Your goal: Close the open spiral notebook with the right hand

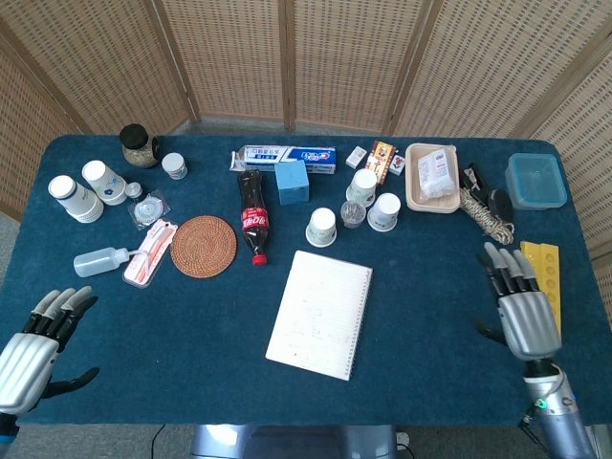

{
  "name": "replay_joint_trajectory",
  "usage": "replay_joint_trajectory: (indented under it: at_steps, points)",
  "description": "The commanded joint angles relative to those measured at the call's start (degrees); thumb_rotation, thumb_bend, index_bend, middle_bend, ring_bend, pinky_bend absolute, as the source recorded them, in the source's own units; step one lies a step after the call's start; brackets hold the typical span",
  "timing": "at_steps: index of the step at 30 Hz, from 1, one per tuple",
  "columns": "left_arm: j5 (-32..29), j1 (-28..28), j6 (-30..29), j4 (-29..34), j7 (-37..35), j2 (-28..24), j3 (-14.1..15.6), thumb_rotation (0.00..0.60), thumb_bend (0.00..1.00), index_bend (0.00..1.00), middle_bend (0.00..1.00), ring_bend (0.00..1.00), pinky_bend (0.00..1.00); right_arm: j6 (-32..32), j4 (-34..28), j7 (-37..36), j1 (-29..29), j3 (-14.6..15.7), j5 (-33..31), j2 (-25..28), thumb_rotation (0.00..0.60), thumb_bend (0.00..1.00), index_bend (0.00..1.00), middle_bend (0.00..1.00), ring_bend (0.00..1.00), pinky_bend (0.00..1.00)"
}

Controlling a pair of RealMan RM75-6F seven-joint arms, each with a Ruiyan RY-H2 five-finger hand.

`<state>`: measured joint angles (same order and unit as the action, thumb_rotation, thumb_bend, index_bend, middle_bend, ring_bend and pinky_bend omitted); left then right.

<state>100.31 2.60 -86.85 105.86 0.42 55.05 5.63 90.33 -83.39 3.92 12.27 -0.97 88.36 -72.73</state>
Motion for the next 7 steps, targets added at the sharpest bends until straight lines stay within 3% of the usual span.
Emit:
replay_joint_trajectory:
  at_steps: [1,7]
  points:
    - [-0.19,-0.38,-0.48,-0.4,-0.41,0.04,0.11,0.6,0.07,0.0,0.0,0.0,0.0,3.18,0.83,-1.34,-3.32,0.62,-1.39,1.71,0.6,0.0,0.0,0.0,0.0,0.02]
    - [0.18,-0.6,-0.94,-0.92,-0.28,0.6,0.11,0.6,0.07,0.0,0.0,0.0,0.0,5.99,-0.46,-1.97,-6.94,1.14,-2.27,2.78,0.6,0.0,0.0,0.0,0.0,0.0]
